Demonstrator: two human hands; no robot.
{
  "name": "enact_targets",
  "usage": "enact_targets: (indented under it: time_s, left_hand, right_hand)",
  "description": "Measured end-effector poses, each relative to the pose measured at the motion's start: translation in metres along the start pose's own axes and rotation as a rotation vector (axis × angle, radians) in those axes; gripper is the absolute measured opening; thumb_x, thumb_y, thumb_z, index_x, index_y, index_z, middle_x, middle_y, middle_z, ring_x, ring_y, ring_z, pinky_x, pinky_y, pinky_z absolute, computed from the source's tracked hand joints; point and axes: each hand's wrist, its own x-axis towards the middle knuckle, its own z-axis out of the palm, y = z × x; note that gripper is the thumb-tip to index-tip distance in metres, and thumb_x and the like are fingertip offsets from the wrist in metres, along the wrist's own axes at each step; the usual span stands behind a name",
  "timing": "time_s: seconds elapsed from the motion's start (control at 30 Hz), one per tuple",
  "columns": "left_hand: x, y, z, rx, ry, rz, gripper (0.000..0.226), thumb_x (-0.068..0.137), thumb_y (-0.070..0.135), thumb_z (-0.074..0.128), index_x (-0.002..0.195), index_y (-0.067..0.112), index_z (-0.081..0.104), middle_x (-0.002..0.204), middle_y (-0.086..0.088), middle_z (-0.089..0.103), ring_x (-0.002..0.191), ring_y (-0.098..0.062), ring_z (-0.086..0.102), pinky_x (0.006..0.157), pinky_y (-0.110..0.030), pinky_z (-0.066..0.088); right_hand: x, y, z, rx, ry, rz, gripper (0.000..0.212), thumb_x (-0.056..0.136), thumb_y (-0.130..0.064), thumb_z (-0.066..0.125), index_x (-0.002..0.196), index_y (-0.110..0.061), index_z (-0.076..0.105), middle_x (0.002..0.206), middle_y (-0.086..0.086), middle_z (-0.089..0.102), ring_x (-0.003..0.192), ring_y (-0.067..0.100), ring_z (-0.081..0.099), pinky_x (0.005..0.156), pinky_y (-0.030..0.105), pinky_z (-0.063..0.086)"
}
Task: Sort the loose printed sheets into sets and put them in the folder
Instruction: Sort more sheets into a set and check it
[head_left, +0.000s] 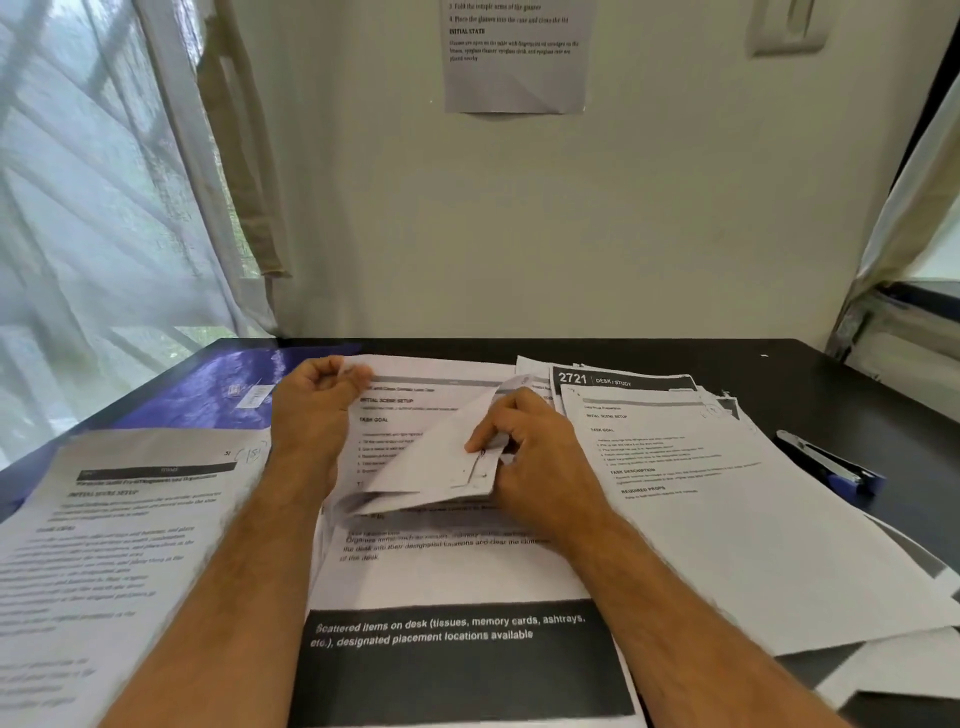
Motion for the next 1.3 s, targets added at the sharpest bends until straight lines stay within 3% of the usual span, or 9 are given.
enact_targets:
  time_s: [0.27,0.47,0.6,0.7,0.83,0.97,1.07,1.13,1.3]
  left_hand:
    - [0.003,-0.002,-0.003,-0.055,0.210,-0.018,0.006,0.089,0.022,0.074,0.085,0.025,0.071,0.083,0.008,0.070,0.084,-0.016,0.066,0.084,-0.038,0.057]
    - [0.000,0.002,-0.004,-0.088,0.200,-0.046,0.011,0.089,0.020,0.073,0.079,0.024,0.072,0.082,0.006,0.072,0.083,-0.019,0.066,0.089,-0.046,0.057]
    - [-0.005,0.013,-0.011,-0.187,-0.226,-0.029,0.002,0.081,0.019,0.075,0.082,0.019,0.076,0.079,-0.007,0.073,0.075,-0.026,0.069,0.071,-0.039,0.059]
    - [-0.008,0.018,-0.015,-0.154,-0.699,-0.042,0.041,0.050,0.040,0.093,0.075,0.012,0.076,0.077,-0.010,0.069,0.072,-0.023,0.068,0.061,-0.029,0.057]
    - [-0.020,0.023,-0.012,-0.120,-0.947,-0.145,0.056,0.047,0.044,0.094,0.086,0.006,0.079,0.098,-0.022,0.071,0.090,-0.033,0.068,0.075,-0.034,0.060]
    - [-0.016,0.012,-0.005,-0.189,-0.577,-0.161,0.045,0.077,0.048,0.078,0.103,0.011,0.077,0.107,-0.013,0.075,0.113,-0.032,0.067,0.097,-0.048,0.053]
    - [-0.006,0.000,0.001,0.551,-0.239,-0.063,0.045,0.085,0.042,0.076,0.123,0.021,0.068,0.121,-0.002,0.070,0.115,-0.026,0.063,0.092,-0.039,0.049]
    - [-0.008,-0.008,0.003,0.912,-0.221,-0.092,0.073,0.079,0.047,0.080,0.140,0.017,0.053,0.136,-0.006,0.060,0.122,-0.027,0.058,0.098,-0.042,0.046]
    - [-0.011,-0.011,0.009,0.879,-0.146,-0.031,0.078,0.080,0.039,0.082,0.144,0.016,0.045,0.134,-0.005,0.062,0.122,-0.027,0.059,0.098,-0.042,0.045]
  right_hand:
    - [-0.004,-0.003,-0.007,0.000,-0.035,-0.043,0.024,0.070,-0.026,0.090,0.080,-0.019,0.069,0.120,-0.016,0.042,0.114,0.007,0.048,0.087,0.003,0.042]
    - [-0.007,-0.009,-0.009,-0.038,-0.057,-0.077,0.025,0.070,-0.027,0.090,0.080,-0.023,0.068,0.122,-0.020,0.034,0.110,0.014,0.054,0.090,0.018,0.053]
    - [-0.006,-0.012,-0.006,-0.102,0.031,-0.105,0.020,0.077,-0.020,0.083,0.087,-0.021,0.065,0.136,-0.013,0.035,0.102,0.010,0.054,0.082,0.014,0.054]
    - [-0.003,-0.014,-0.004,-0.101,0.093,-0.059,0.024,0.084,-0.019,0.078,0.094,-0.025,0.057,0.150,-0.009,0.034,0.102,0.008,0.057,0.084,0.019,0.057]
    - [-0.001,-0.015,-0.006,0.043,0.001,0.061,0.045,0.089,-0.020,0.073,0.116,-0.037,0.040,0.118,-0.010,0.062,0.098,0.011,0.066,0.077,0.016,0.057]
    - [-0.002,-0.007,-0.006,-0.041,-0.032,0.003,0.023,0.084,-0.019,0.078,0.101,-0.024,0.063,0.104,-0.010,0.063,0.096,0.005,0.059,0.084,0.018,0.053]
    - [-0.004,-0.001,-0.006,0.003,-0.047,-0.025,0.024,0.074,-0.020,0.086,0.082,-0.022,0.063,0.096,-0.013,0.061,0.090,0.002,0.058,0.077,0.010,0.047]
    - [-0.004,0.005,-0.004,0.003,-0.050,-0.037,0.026,0.069,-0.021,0.089,0.078,-0.021,0.064,0.092,-0.013,0.062,0.087,0.003,0.060,0.074,0.009,0.047]
    - [-0.003,0.010,-0.001,-0.007,-0.072,-0.052,0.026,0.067,-0.020,0.089,0.075,-0.024,0.064,0.087,-0.020,0.059,0.085,0.002,0.061,0.073,0.009,0.044]
